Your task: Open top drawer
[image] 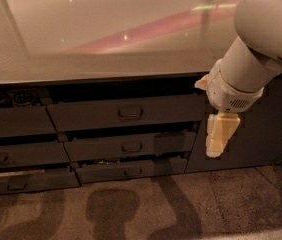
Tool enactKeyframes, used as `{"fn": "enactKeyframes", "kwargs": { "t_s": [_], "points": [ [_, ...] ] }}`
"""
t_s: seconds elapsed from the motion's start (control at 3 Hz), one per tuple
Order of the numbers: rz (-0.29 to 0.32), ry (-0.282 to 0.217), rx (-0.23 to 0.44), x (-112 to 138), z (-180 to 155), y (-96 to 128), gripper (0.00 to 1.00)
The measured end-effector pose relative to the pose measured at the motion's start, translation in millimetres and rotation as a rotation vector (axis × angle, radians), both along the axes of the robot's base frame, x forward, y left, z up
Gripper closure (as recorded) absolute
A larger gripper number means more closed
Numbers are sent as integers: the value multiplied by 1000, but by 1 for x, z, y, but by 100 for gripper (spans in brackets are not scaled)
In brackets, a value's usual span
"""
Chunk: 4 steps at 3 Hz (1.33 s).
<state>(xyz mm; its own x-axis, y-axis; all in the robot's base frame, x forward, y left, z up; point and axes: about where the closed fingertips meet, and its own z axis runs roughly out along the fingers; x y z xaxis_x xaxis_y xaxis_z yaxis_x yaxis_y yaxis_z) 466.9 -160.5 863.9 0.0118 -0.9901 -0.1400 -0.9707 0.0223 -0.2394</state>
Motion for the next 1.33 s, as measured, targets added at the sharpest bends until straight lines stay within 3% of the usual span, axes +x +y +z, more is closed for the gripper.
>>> {"fn": "enactKeyframes", "kwargs": {
  "t_s": [0.33, 0.67, 1.0, 1.33],
  "points": [
    [38, -57, -30, -13, 2, 8, 0],
    [117, -151, -31, -50, -4, 19, 0],
    [182, -195, -39, -51, -18, 20, 0],
    [182, -195, -39, -51, -18, 20, 0]
  ]
}}
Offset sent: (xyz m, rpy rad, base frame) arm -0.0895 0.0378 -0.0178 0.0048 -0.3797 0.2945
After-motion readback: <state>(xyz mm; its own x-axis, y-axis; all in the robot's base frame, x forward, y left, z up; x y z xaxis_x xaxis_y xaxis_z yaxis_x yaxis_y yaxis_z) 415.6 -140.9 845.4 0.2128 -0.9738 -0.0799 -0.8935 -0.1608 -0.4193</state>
